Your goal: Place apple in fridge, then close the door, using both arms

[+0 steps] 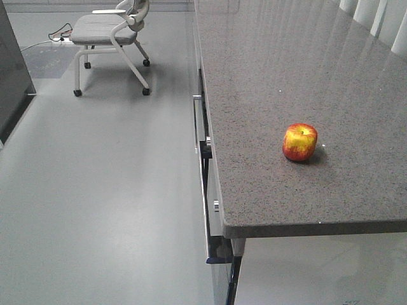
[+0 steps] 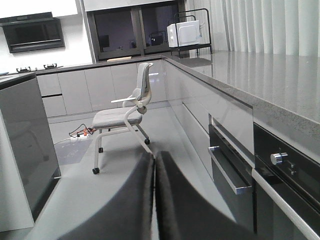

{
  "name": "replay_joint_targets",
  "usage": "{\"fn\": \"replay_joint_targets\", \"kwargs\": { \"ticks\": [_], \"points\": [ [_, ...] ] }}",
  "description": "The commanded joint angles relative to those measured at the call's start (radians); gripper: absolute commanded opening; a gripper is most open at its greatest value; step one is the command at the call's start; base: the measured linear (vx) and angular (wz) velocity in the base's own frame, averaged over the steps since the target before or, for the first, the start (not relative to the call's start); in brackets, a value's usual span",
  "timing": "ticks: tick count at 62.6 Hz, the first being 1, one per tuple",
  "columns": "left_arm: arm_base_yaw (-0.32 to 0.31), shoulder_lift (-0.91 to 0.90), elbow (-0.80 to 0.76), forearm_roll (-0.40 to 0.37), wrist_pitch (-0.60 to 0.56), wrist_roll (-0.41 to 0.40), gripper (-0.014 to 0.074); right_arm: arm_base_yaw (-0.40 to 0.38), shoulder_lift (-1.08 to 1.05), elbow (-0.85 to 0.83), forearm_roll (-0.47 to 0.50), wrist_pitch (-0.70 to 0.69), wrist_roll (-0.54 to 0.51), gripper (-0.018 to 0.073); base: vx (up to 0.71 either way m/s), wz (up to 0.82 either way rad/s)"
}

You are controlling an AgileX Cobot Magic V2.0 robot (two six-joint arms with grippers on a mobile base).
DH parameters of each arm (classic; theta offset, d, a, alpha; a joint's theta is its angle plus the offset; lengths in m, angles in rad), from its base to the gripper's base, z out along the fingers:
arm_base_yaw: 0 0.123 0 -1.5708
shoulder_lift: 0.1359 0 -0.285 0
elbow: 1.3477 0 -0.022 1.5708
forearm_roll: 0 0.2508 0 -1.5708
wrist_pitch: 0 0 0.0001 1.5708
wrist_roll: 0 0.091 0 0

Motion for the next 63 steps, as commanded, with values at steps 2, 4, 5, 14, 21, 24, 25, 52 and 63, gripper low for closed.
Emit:
{"fn": "replay_joint_targets", "kwargs": {
  "ticks": [2, 4, 5, 14, 21, 24, 25, 52, 63],
  "points": [
    [-0.002, -0.015, 0.022, -0.005, -0.075, -0.004, -0.0006, 0.002, -0.01, 0.015, -0.007, -0.075, -0.004, -0.0003, 0.0, 0.0],
    [-0.002, -0.015, 0.022, -0.005, -0.075, -0.004, -0.0006, 0.002, -0.01, 0.015, -0.007, -0.075, -0.004, -0.0003, 0.0, 0.0],
    [-0.002, -0.015, 0.022, -0.005, -0.075, -0.004, -0.0006, 0.002, -0.01, 0.015, -0.007, -0.075, -0.004, -0.0003, 0.0, 0.0],
    [-0.002, -0.015, 0.022, -0.005, -0.075, -0.004, -0.0006, 0.002, -0.01, 0.015, -0.006, -0.075, -0.004, -0.0003, 0.0, 0.0],
    [-0.002, -0.015, 0.022, -0.005, -0.075, -0.004, -0.0006, 0.002, -0.01, 0.015, -0.006, -0.077, -0.004, -0.0003, 0.0, 0.0],
    [-0.002, -0.015, 0.022, -0.005, -0.075, -0.004, -0.0006, 0.002, -0.01, 0.015, -0.006, -0.077, -0.004, -0.0003, 0.0, 0.0],
    [-0.002, -0.015, 0.022, -0.005, -0.075, -0.004, -0.0006, 0.002, -0.01, 0.015, -0.006, -0.077, -0.004, -0.0003, 0.0, 0.0],
    [-0.002, -0.015, 0.022, -0.005, -0.075, -0.004, -0.0006, 0.002, 0.08, -0.18, 0.024, 0.042, 0.025, -0.0003, 0.0, 0.0],
    [-0.002, -0.015, 0.022, -0.005, -0.075, -0.004, -0.0006, 0.002, 0.226, -0.391, -0.073, 0.282, 0.024, -0.0003, 0.0, 0.0]
  ]
}}
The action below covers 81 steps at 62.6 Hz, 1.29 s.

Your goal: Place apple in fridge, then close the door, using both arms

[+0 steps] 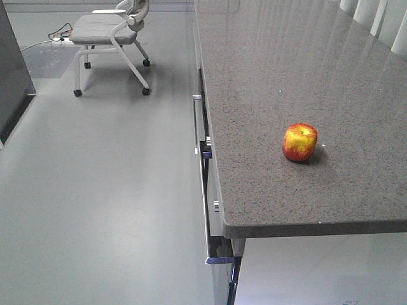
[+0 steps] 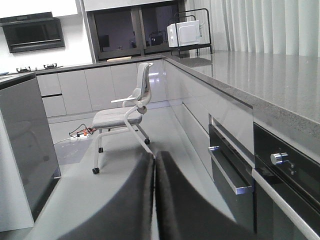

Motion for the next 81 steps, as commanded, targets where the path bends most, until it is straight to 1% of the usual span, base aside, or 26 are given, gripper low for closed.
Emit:
{"fn": "replay_joint_targets", "kwargs": {
  "ticks": [1, 11, 16, 21, 25, 32, 38, 49, 57, 62, 65, 81],
  "points": [
    [-0.002, -0.015, 0.022, -0.005, -0.075, -0.004, -0.0006, 0.002, 0.092, -0.126, -0.043, 0.065, -0.006, -0.0003, 0.0, 0.0],
    [-0.002, -0.015, 0.022, -0.005, -0.075, -0.004, -0.0006, 0.002, 0.258, -0.307, -0.042, 0.301, -0.006, 0.0004, 0.0, 0.0],
    [-0.002, -0.015, 0.022, -0.005, -0.075, -0.004, -0.0006, 0.002, 0.347, -0.391, -0.041, 0.396, -0.008, 0.0013, 0.0, 0.0],
    [-0.002, -0.015, 0.022, -0.005, -0.075, -0.004, -0.0006, 0.002, 0.433, -0.444, -0.039, 0.453, -0.036, 0.0031, 0.0, 0.0],
    [-0.002, -0.015, 0.022, -0.005, -0.075, -0.004, -0.0006, 0.002, 0.501, -0.481, -0.024, 0.479, -0.088, 0.0059, 0.0, 0.0],
    [-0.002, -0.015, 0.022, -0.005, -0.075, -0.004, -0.0006, 0.002, 0.606, -0.527, 0.022, 0.501, -0.195, 0.0134, 0.0, 0.0],
    [-0.002, -0.015, 0.022, -0.005, -0.075, -0.004, -0.0006, 0.002, 0.691, -0.562, 0.063, 0.509, -0.269, 0.0244, 0.0, 0.0],
    [-0.002, -0.015, 0.022, -0.005, -0.075, -0.004, -0.0006, 0.002, 0.843, -0.624, 0.135, 0.496, -0.318, 0.0463, 0.0, 0.0],
    [-0.002, -0.015, 0.022, -0.005, -0.075, -0.004, -0.0006, 0.002, 0.954, -0.674, 0.152, 0.472, -0.336, 0.0568, 0.0, 0.0],
    [-0.002, -0.015, 0.022, -0.005, -0.075, -0.004, -0.0006, 0.002, 1.018, -0.713, 0.175, 0.46, -0.357, 0.0607, 0.0, 0.0],
    [-0.002, -0.015, 0.022, -0.005, -0.075, -0.004, -0.0006, 0.002, 1.058, -0.737, 0.196, 0.453, -0.368, 0.0615, 0.0, 0.0],
    [-0.002, -0.015, 0.022, -0.005, -0.075, -0.004, -0.0006, 0.002, 1.256, -0.879, 0.254, 0.447, -0.398, 0.061, 0.0, 0.0]
  ]
}}
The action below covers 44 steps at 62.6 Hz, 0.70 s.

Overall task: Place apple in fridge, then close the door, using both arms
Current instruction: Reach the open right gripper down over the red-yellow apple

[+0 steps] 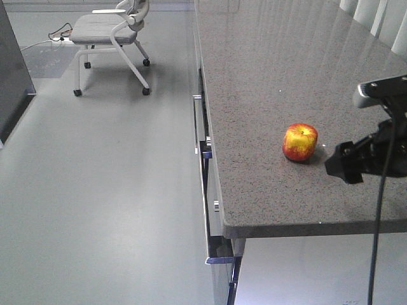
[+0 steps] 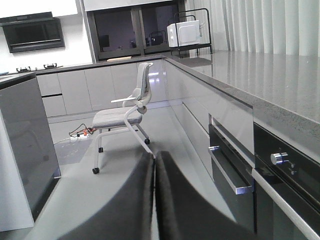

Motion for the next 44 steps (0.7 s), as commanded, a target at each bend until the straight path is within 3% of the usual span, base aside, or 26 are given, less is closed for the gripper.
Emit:
{"fn": "replay_joint_targets", "kwargs": {
  "ticks": [1, 44],
  "points": [
    [-0.002, -0.015, 0.022, -0.005, -0.075, -0.004, -0.0006, 0.002, 0.039, -0.081, 0.036, -0.054, -0.027, 0.061, 0.0, 0.0],
    [-0.002, -0.015, 0.022, -0.005, -0.075, -0.004, -0.0006, 0.007, 0.467, -0.472, 0.06, -0.023, -0.074, 0.0619, 0.0, 0.0]
  ]
}}
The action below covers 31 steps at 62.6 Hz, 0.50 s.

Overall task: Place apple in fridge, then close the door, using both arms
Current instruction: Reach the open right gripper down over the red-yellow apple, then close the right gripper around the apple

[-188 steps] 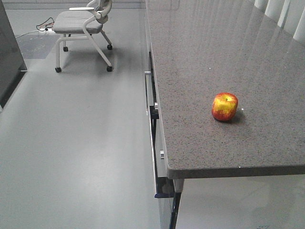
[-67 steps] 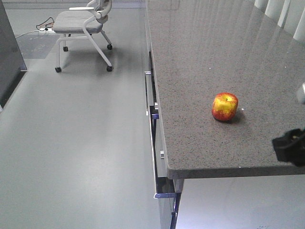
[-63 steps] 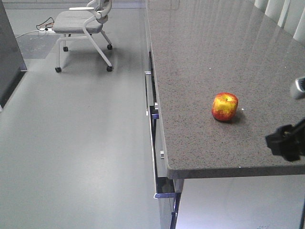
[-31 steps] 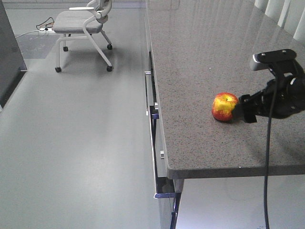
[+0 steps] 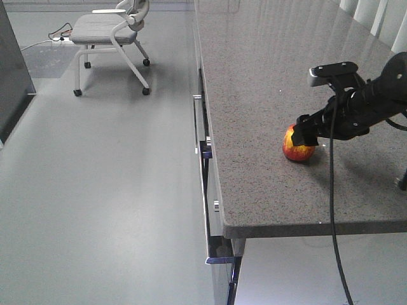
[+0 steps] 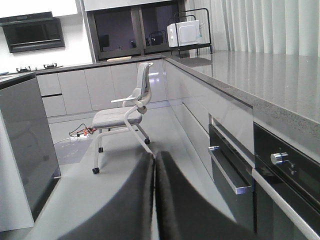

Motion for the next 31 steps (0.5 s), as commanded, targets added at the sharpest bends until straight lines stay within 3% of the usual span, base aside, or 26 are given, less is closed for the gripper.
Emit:
{"fn": "replay_joint_targets", "kwargs": {
  "ticks": [1, 31],
  "points": [
    [-0.002, -0.015, 0.022, -0.005, -0.075, -0.004, -0.0006, 0.009, -0.006, -0.071, 0.012, -0.033, -0.015, 0.0619, 0.0, 0.0],
    [-0.002, -0.015, 0.022, -0.005, -0.075, -0.004, -0.0006, 0.032, 0.17, -0.216, 0.001, -0.052, -0.05, 0.059, 0.0, 0.0]
  ]
}}
